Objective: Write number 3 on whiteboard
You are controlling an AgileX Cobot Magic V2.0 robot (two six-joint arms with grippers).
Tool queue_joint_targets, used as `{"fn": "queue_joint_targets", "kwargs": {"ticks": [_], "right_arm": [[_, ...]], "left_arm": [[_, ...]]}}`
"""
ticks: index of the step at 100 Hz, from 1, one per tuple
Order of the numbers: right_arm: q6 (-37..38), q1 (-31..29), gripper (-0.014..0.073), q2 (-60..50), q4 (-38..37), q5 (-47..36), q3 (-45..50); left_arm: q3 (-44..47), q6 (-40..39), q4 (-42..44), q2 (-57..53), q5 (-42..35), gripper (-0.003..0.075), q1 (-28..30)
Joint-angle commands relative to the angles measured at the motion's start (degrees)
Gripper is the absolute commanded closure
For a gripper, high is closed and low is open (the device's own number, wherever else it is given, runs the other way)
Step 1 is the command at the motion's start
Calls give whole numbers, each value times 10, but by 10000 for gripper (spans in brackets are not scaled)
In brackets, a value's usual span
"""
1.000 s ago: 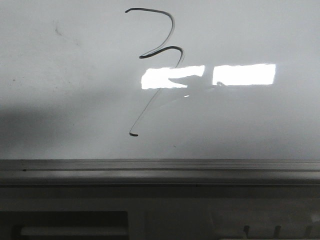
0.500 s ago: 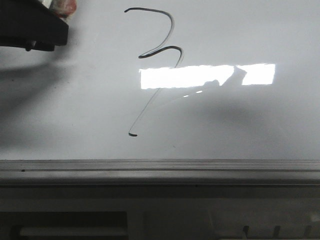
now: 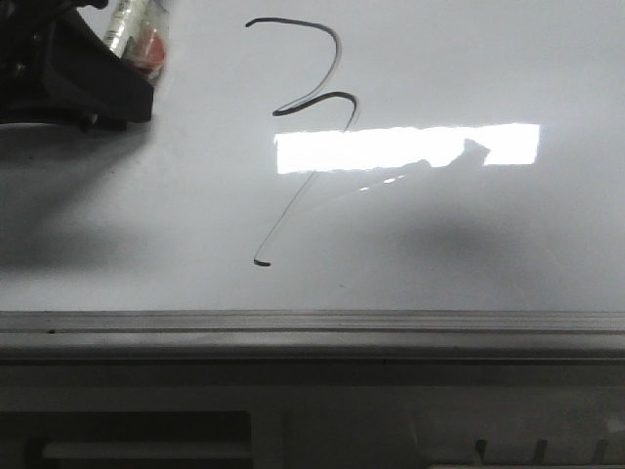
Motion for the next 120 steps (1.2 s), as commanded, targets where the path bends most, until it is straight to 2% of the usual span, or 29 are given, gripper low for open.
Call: {"fn": "queue_joint_targets", "kwargs": {"ticks": [1,21,43,67,82,89,105,120], "right_arm": [[2,-5,654,-3,27,-36,-15],[2,-5,654,-3,29,-33,-15],[2,-5,654,-3,31,-32,-15],[2,-5,654,-3,31,-34,-15],[2,-5,654,-3,31,-38,-15],[2,-5,654,-3,30,-38,-15],[2,-5,654,-3,28,-48,-15],[2,-5,654,-21,12,-52,-15]], "left_arm": [[-8,1,0,26,-53,741,3],[-8,1,0,48,-64,718,3],[-8,1,0,72,-78,487,3],[-8,1,0,89,-94,440,3],[-8,1,0,89,-110,276,3],[-8,1,0,89,-110,229,3],[-11,1,-1,70,-105,225,3],[-12,1,-1,-11,-111,228,3]]}}
